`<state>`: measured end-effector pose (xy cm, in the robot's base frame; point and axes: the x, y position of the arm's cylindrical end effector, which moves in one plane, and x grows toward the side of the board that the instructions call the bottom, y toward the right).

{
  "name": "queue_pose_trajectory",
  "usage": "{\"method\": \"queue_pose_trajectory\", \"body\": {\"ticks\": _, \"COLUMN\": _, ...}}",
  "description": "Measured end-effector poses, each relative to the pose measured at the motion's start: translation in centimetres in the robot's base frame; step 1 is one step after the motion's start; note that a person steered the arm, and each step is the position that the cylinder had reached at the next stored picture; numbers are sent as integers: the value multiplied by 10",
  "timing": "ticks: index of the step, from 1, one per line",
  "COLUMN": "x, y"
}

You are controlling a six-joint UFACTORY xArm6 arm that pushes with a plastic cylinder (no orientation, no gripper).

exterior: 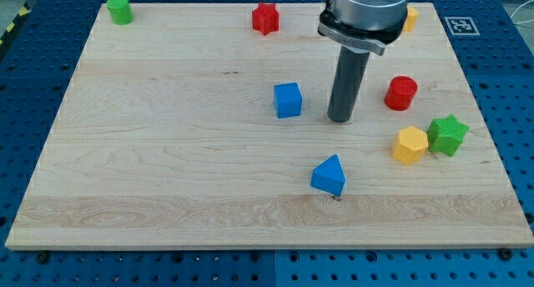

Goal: Push the blue cube to the center

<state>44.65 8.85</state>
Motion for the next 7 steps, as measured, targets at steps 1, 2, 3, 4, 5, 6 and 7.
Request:
{"method": "queue_pose_trajectory", "body": {"ticks": 1, "x": 0, "y": -35}}
{"method": "queue_pose_trajectory", "body": {"ticks": 2, "x": -1, "y": -74}}
{"method": "queue_pose_trajectory", "body": {"ticks": 3, "x": -1, "y": -77}}
{"method": "queue_pose_trajectory", "body": {"ticks": 4, "x": -7, "y": -53}}
{"method": "queue_pose_trajectory", "body": {"ticks": 5, "x": -29, "y": -46}}
{"method": "queue_pose_trajectory", "body": {"ticks": 6, "x": -43, "y": -63}}
{"method": "queue_pose_trajectory", "body": {"ticks": 7, "x": -47, "y": -95}}
